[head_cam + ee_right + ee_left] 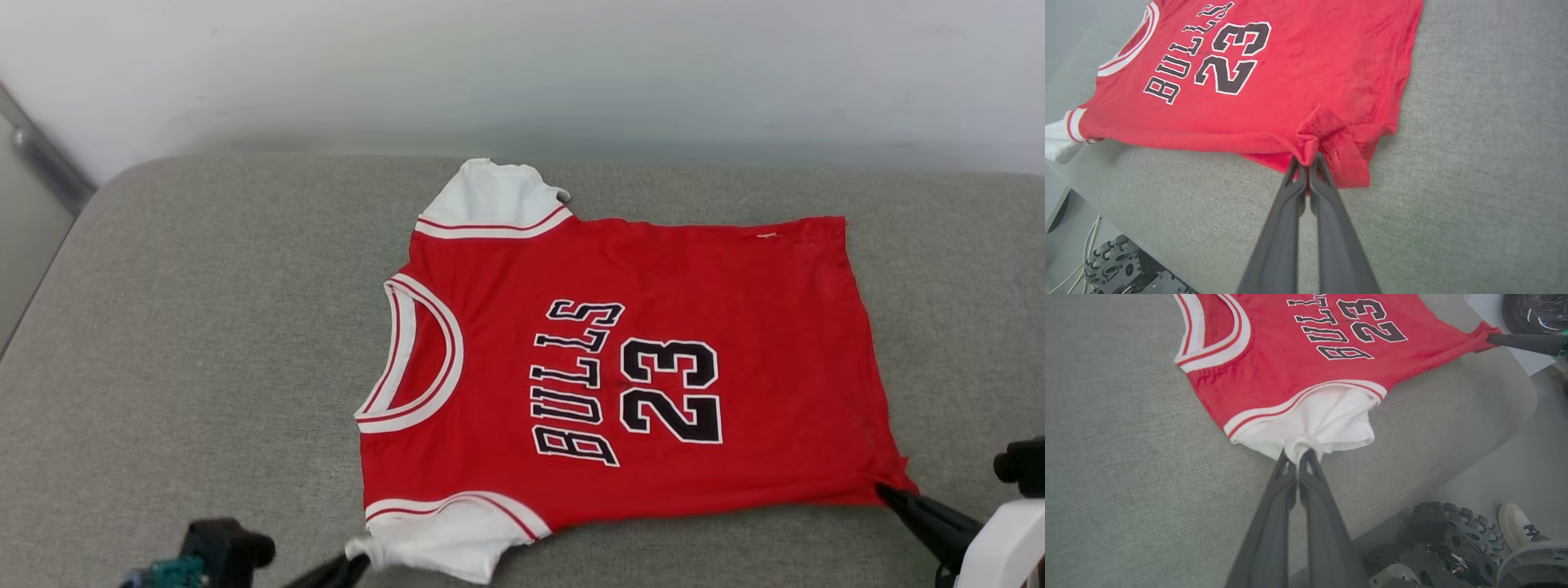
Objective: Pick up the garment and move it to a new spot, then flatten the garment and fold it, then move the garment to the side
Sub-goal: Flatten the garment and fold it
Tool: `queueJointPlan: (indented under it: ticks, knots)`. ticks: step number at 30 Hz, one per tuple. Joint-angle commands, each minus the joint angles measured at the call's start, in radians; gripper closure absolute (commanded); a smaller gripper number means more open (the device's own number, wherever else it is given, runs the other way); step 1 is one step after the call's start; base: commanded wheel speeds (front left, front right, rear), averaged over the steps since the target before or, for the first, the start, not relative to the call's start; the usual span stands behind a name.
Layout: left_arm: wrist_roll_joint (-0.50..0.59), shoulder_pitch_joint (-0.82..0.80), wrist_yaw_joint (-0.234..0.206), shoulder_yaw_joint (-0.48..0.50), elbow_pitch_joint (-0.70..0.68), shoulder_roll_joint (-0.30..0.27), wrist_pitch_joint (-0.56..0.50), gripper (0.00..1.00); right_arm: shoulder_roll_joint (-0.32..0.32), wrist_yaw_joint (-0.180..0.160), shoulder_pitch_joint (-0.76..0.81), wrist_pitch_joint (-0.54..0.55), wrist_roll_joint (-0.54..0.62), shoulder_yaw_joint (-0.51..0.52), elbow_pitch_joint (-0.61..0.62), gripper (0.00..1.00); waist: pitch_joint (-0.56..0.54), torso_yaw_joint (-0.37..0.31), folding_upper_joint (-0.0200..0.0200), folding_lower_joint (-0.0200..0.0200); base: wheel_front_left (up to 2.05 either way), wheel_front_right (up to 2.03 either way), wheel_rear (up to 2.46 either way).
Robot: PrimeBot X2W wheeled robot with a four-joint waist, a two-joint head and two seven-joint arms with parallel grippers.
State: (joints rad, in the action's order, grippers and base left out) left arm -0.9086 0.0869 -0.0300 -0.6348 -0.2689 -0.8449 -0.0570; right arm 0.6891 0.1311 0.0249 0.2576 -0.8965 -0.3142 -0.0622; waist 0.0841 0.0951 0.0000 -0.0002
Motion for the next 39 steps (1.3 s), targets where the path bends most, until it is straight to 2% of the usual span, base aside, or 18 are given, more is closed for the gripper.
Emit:
queueJointPlan:
  ticks: [1,6,12,25,34,35,36,39]
  knots:
    - [0.008,-0.027,-0.006,0.017,-0.005,0.003,0.014,1.00,-0.010,-0.001,0.003,0.008,-0.002,0.016,0.014,1.00,0.010,-0.004,0.0000,0.0002,0.00,0.00,0.00]
    - [0.036,-0.104,-0.014,0.065,0.007,0.013,0.057,1.00,-0.029,-0.001,-0.046,0.062,0.014,0.061,0.060,1.00,0.055,-0.011,0.0000,0.0002,0.00,0.00,0.00]
    - [0.044,-0.234,0.017,0.096,0.052,0.035,0.053,1.00,-0.046,-0.001,-0.125,0.136,0.058,0.075,0.082,1.00,0.134,-0.020,0.0000,0.0002,0.00,0.00,0.00]
    - [0.077,-0.499,0.101,0.069,0.260,0.101,-0.014,1.00,-0.078,-0.001,-0.350,0.251,0.158,0.030,-0.006,1.00,0.274,-0.042,0.0000,0.0002,0.00,0.00,0.00]
    - [0.100,-0.613,0.120,0.031,0.441,0.179,-0.017,1.00,-0.102,-0.001,-0.412,0.272,0.186,-0.014,-0.077,1.00,0.290,-0.039,0.0000,0.0002,0.00,0.00,0.00]
    - [0.101,-0.622,0.119,0.027,0.464,0.191,-0.017,0.47,-0.103,-0.001,-0.419,0.258,0.196,-0.016,-0.081,0.28,0.287,-0.037,0.0000,0.0002,0.00,0.00,0.00]
    - [0.106,-0.631,0.116,0.026,0.493,0.199,-0.016,0.00,-0.109,-0.001,-0.421,0.257,0.196,-0.016,-0.092,0.00,0.283,-0.036,0.0000,0.0002,0.00,0.00,0.00]
    - [0.115,-0.657,0.100,0.032,0.559,0.229,0.016,0.00,-0.119,-0.001,-0.426,0.249,0.204,-0.027,-0.107,0.00,0.263,-0.035,0.0000,0.0002,0.00,0.00,0.00]
